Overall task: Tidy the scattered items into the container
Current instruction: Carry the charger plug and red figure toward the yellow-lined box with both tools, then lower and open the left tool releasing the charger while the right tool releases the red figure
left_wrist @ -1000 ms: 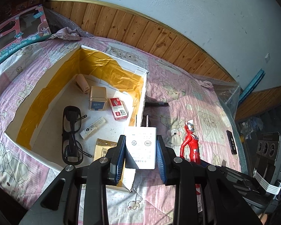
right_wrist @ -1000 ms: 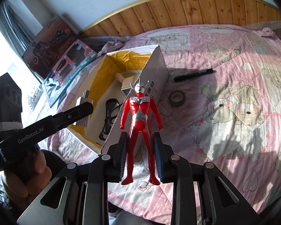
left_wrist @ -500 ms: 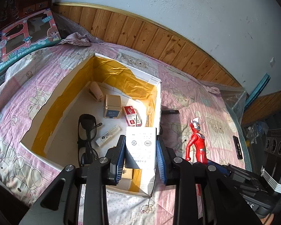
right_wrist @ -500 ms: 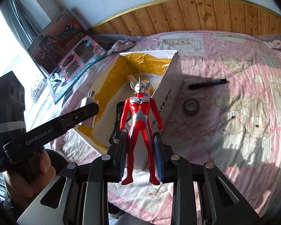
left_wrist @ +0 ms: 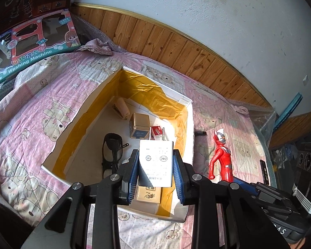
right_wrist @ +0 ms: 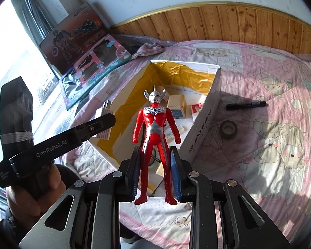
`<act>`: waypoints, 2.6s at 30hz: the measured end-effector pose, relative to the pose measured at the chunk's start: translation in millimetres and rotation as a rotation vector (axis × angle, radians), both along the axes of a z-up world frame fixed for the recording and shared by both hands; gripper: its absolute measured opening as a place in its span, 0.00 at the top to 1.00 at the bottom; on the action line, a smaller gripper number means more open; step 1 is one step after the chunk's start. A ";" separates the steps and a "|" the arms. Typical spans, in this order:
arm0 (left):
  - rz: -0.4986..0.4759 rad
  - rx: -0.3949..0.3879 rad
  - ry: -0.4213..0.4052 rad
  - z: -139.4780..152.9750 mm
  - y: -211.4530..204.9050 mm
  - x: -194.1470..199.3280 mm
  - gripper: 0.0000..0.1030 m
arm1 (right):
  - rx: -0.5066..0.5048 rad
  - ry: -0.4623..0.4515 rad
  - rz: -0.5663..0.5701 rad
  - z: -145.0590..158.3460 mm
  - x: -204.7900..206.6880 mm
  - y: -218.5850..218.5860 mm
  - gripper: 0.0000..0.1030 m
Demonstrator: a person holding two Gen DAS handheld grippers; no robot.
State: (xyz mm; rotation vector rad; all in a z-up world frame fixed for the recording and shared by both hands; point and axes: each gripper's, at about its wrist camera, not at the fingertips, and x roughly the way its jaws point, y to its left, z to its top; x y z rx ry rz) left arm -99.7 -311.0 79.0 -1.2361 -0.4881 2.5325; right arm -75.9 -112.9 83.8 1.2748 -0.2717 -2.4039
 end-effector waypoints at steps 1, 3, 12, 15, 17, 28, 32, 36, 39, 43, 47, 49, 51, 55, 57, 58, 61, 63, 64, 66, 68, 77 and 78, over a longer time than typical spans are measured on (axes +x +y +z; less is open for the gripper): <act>0.004 -0.001 0.002 0.8 -2.0 -0.5 0.69 | 0.002 0.002 0.004 0.8 -0.7 -2.2 0.73; 0.009 0.003 0.005 2.2 -6.5 -1.9 0.69 | 0.004 0.004 0.012 2.3 -3.0 -6.8 0.73; 0.050 0.005 0.013 5.4 -29.8 -12.6 0.69 | 0.024 0.017 0.046 6.9 -15.0 -24.4 0.73; 0.060 0.006 0.015 5.9 -36.7 -18.6 0.69 | 0.031 0.022 0.052 8.5 -22.1 -27.8 0.73; 0.060 0.002 0.015 6.2 -39.6 -22.9 0.69 | 0.037 0.026 0.055 9.9 -27.8 -29.4 0.73; 0.041 -0.027 0.036 13.1 -37.3 -53.0 0.69 | 0.085 0.054 0.040 17.9 -69.0 -21.0 0.73; 0.026 -0.021 0.025 11.8 -31.2 -64.3 0.69 | 0.092 0.048 0.030 16.1 -86.8 -15.7 0.73; -0.006 -0.021 0.013 8.4 -16.8 -70.6 0.69 | 0.109 0.047 0.032 14.3 -104.4 -13.8 0.73; -0.035 -0.009 -0.009 2.0 -2.7 -72.2 0.69 | 0.126 0.052 0.044 14.4 -116.6 -13.9 0.73; -0.078 0.001 -0.050 -12.2 20.2 -70.9 0.69 | 0.159 0.060 0.073 14.3 -130.1 -16.5 0.73; -0.090 0.022 -0.116 -30.3 37.0 -69.5 0.69 | 0.192 0.057 0.108 10.6 -142.6 -19.1 0.73; -0.066 0.041 -0.155 -39.6 39.5 -68.7 0.69 | 0.201 0.051 0.126 7.8 -148.1 -20.4 0.73; -0.024 0.070 -0.197 -48.9 38.1 -68.6 0.69 | 0.207 0.042 0.157 4.2 -154.0 -23.5 0.73; 0.044 0.100 -0.265 -65.0 37.2 -66.7 0.69 | 0.247 0.030 0.228 -4.2 -166.2 -34.6 0.73; 0.067 0.114 -0.289 -70.8 38.1 -66.2 0.69 | 0.273 0.026 0.271 -7.9 -172.5 -40.7 0.73; 0.076 0.124 -0.299 -73.3 39.3 -66.1 0.69 | 0.284 0.026 0.288 -9.6 -175.8 -43.2 0.73; 0.095 0.156 -0.334 -79.9 44.0 -68.3 0.69 | 0.310 0.019 0.344 -15.5 -186.8 -50.1 0.73; 0.110 0.170 -0.343 -81.5 46.8 -69.7 0.69 | 0.330 0.006 0.377 -21.1 -193.9 -53.6 0.73; 0.116 0.171 -0.345 -81.1 48.3 -70.7 0.69 | 0.346 0.001 0.387 -24.4 -197.1 -54.9 0.73; 0.127 0.168 -0.344 -79.2 50.9 -71.2 0.69 | 0.376 -0.012 0.405 -31.3 -202.9 -56.6 0.73; 0.150 0.172 -0.348 -79.6 50.6 -72.4 0.69 | 0.394 -0.022 0.421 -37.4 -207.1 -57.3 0.73; 0.267 0.149 -0.397 -93.6 48.3 -82.4 0.69 | 0.448 -0.053 0.529 -60.1 -219.7 -66.9 0.72; 0.269 0.146 -0.402 -94.6 50.4 -83.1 0.69 | 0.454 -0.052 0.536 -61.5 -221.1 -67.7 0.72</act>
